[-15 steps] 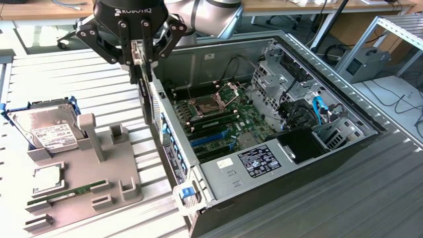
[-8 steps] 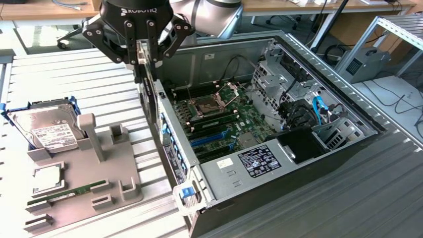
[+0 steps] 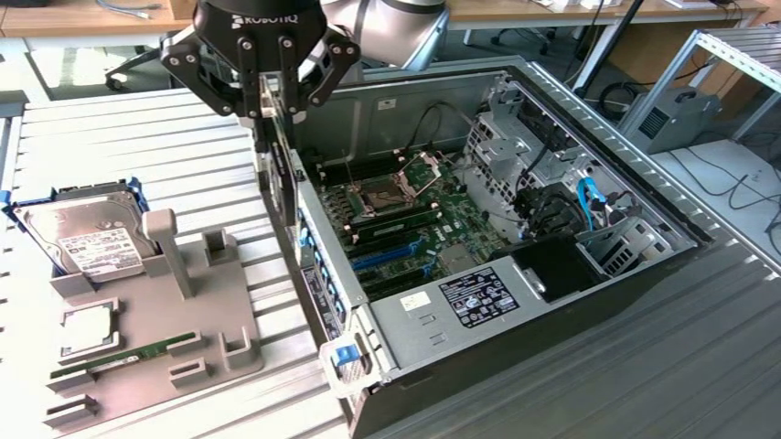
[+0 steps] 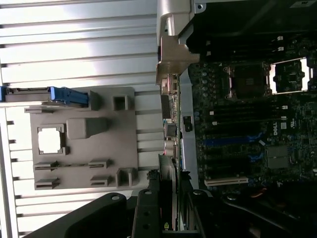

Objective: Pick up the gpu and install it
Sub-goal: 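Pick up the gpu and move the gpu toward the slot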

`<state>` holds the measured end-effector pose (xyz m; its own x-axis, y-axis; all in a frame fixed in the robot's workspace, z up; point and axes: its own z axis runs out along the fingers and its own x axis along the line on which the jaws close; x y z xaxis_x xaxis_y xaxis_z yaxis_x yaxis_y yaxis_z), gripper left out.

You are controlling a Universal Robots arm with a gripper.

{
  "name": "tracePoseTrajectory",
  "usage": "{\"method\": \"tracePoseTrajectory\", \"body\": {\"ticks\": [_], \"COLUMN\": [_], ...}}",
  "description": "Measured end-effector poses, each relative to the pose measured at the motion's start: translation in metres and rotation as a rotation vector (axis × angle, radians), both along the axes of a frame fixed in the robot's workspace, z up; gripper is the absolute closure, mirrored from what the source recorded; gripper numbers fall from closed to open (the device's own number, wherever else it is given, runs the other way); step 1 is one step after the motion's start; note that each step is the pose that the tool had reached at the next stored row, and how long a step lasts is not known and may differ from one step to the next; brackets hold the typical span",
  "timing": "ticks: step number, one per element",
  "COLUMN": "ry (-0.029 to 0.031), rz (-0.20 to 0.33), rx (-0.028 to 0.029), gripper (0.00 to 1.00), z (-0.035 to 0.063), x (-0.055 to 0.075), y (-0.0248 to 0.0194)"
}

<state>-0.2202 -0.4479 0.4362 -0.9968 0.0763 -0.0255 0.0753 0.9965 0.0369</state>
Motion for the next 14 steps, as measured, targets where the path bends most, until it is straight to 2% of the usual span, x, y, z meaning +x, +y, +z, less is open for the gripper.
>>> {"method": "tracePoseTrajectory", "body": {"ticks": [14], "ry": [0.0000], "rz": [0.000], "rx": [-0.0003], "gripper": [0.73], "z": [0.0000], "x": [0.0089], "y": [0.0000]}}
